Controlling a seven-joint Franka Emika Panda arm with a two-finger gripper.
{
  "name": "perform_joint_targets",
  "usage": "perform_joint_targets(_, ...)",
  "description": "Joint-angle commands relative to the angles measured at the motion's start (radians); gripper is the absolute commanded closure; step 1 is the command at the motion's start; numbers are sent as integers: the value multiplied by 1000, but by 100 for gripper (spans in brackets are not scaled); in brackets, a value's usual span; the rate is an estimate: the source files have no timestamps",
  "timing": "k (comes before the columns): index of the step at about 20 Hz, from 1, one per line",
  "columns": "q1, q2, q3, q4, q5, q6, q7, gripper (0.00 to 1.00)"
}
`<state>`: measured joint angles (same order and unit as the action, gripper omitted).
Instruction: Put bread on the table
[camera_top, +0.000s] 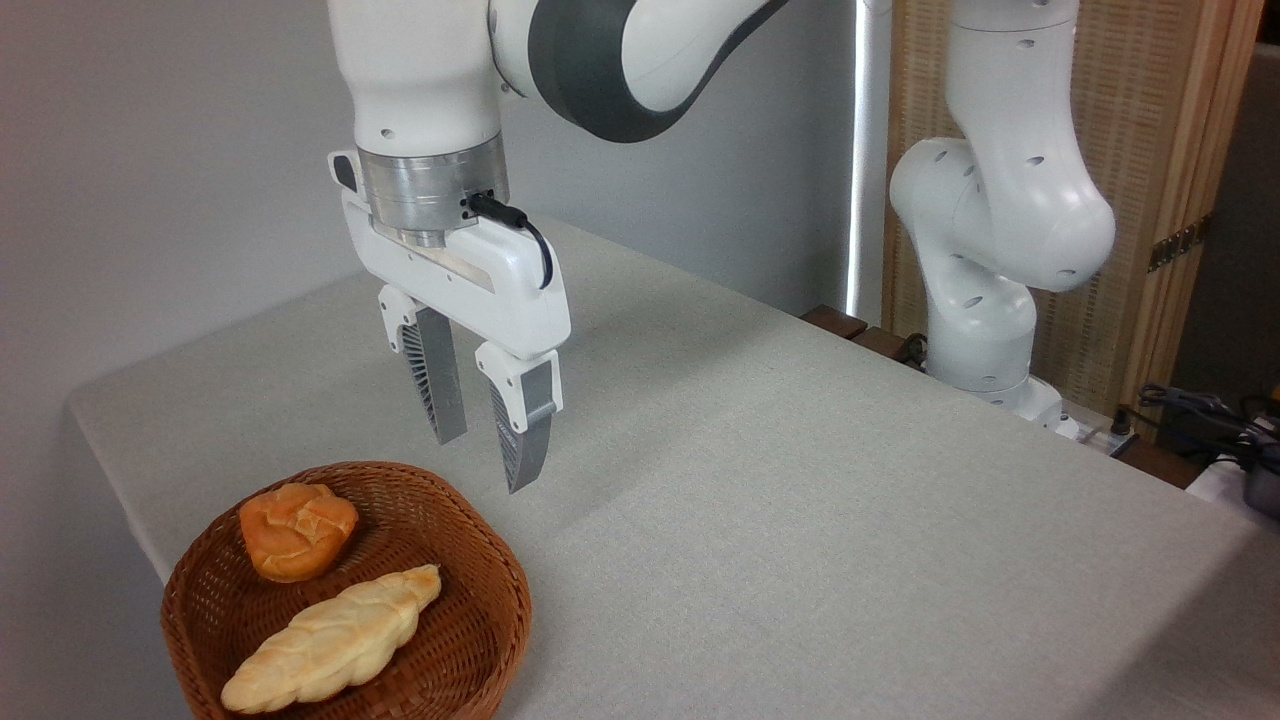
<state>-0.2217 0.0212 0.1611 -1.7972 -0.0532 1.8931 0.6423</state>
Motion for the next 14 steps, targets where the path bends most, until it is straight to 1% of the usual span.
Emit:
perform_joint_targets(1, -5, -4, 2, 4, 4, -12, -10, 0)
perform_joint_targets(9, -5, -3, 2, 6, 4, -11, -9, 0)
perform_joint_targets(14, -5, 3, 3, 6, 4, 17, -9, 0)
